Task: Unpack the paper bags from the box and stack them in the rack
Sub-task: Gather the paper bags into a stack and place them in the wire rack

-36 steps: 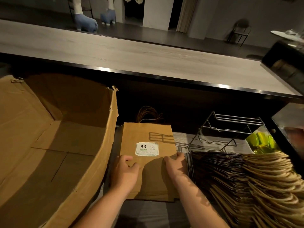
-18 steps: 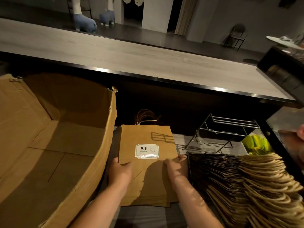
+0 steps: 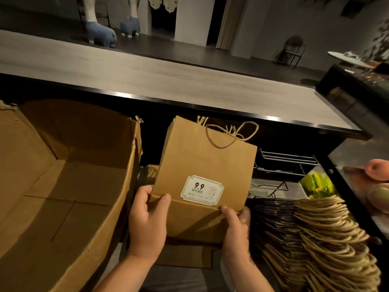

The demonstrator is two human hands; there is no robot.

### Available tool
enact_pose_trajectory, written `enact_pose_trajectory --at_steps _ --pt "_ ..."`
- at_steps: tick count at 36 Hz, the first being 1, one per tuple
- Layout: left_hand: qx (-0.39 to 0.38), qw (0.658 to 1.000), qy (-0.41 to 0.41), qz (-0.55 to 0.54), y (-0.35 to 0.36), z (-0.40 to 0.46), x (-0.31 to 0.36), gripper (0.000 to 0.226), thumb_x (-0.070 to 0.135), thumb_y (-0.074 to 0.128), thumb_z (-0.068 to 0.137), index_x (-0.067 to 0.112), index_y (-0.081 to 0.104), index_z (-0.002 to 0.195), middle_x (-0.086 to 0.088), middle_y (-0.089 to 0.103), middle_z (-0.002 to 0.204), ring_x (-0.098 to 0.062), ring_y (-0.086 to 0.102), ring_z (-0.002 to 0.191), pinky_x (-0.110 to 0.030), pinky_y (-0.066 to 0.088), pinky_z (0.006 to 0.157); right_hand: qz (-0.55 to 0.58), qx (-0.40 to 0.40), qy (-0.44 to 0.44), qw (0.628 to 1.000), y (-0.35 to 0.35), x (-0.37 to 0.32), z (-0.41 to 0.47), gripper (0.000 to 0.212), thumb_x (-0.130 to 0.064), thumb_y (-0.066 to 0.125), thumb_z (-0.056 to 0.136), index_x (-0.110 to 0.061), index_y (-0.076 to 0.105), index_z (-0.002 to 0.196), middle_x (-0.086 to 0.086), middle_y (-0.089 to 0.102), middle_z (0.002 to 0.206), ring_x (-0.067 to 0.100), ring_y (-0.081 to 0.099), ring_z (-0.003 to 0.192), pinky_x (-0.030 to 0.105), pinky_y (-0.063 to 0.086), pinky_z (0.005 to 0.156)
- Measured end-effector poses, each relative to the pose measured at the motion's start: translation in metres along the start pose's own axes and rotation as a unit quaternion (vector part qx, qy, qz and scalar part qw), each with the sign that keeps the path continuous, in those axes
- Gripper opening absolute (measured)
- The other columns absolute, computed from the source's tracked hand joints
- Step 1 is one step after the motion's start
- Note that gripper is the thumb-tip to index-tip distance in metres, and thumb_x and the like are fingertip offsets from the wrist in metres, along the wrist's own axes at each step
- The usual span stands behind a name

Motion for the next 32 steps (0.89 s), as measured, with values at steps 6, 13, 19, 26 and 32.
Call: enact_pose_trajectory --at_steps 6,13,19,26,32 --pt "0.026 0.999 -0.012 -0.015 -0.008 -0.005 -0.02 0.019 0.006 0.053 0.095 0.024 0.056 0.095 0.001 0.067 0.093 -0.002 0.064 0.085 -0.026 0.053 0.071 0.019 -0.006 -0.078 0.997 -0.001 -0.011 -0.012 0.035 -0.029 0.059 0.068 -0.029 0.055 0.103 -0.004 0.065 0.101 0.004 0.061 0.087 0.025 0.046 0.074" --pt "0.054 0.996 -0.072 -0.026 -0.021 -0.023 -0.05 0.031 -0.011 0.046 0.093 0.019 0.052 0.093 0.0 0.062 0.094 0.009 0.059 0.076 -0.015 0.046 0.071 -0.014 -0.003 -0.049 0.999 0.002 0.011 -0.019 0.057 -0.032 0.064 0.058 -0.021 0.058 0.114 0.007 0.068 0.104 0.023 0.064 0.098 0.035 0.052 0.083" --pt "0.049 0.983 -0.162 -0.07 -0.018 -0.024 -0.072 0.022 0.021 0.065 0.081 0.024 0.061 0.102 -0.001 0.056 0.093 -0.027 0.058 0.098 -0.038 0.047 0.085 -0.013 0.024 -0.056 0.998 -0.004 0.012 -0.017 0.072 -0.035 0.065 0.063 -0.014 0.053 0.131 0.006 0.061 0.124 0.017 0.058 0.113 0.033 0.045 0.099" --pt "0.038 0.977 -0.208 -0.04 -0.02 -0.022 -0.075 0.008 0.014 0.06 0.091 0.014 0.054 0.086 -0.001 0.054 0.089 -0.031 0.051 0.107 -0.035 0.035 0.087 -0.062 0.0 -0.048 0.997 -0.002 0.004 -0.019 0.047 -0.032 0.063 0.065 -0.021 0.06 0.111 0.0 0.065 0.111 0.008 0.061 0.1 0.025 0.048 0.089" --pt "0.028 0.998 -0.054 -0.021 -0.004 -0.013 -0.009 0.028 0.009 0.05 0.096 0.017 0.052 0.122 0.001 0.062 0.111 -0.01 0.059 0.102 -0.033 0.045 0.091 -0.055 0.008 -0.077 0.995 -0.006 -0.046 -0.038 0.022 -0.011 0.057 0.08 -0.023 0.057 0.098 0.009 0.066 0.1 0.027 0.062 0.09 0.042 0.051 0.076"
Point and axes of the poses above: each hand's wrist, its own z-axis towards the middle knuckle, its own y-axis out of the palm, x = y × z, the point moved 7 cm from there along z, towards the middle knuckle
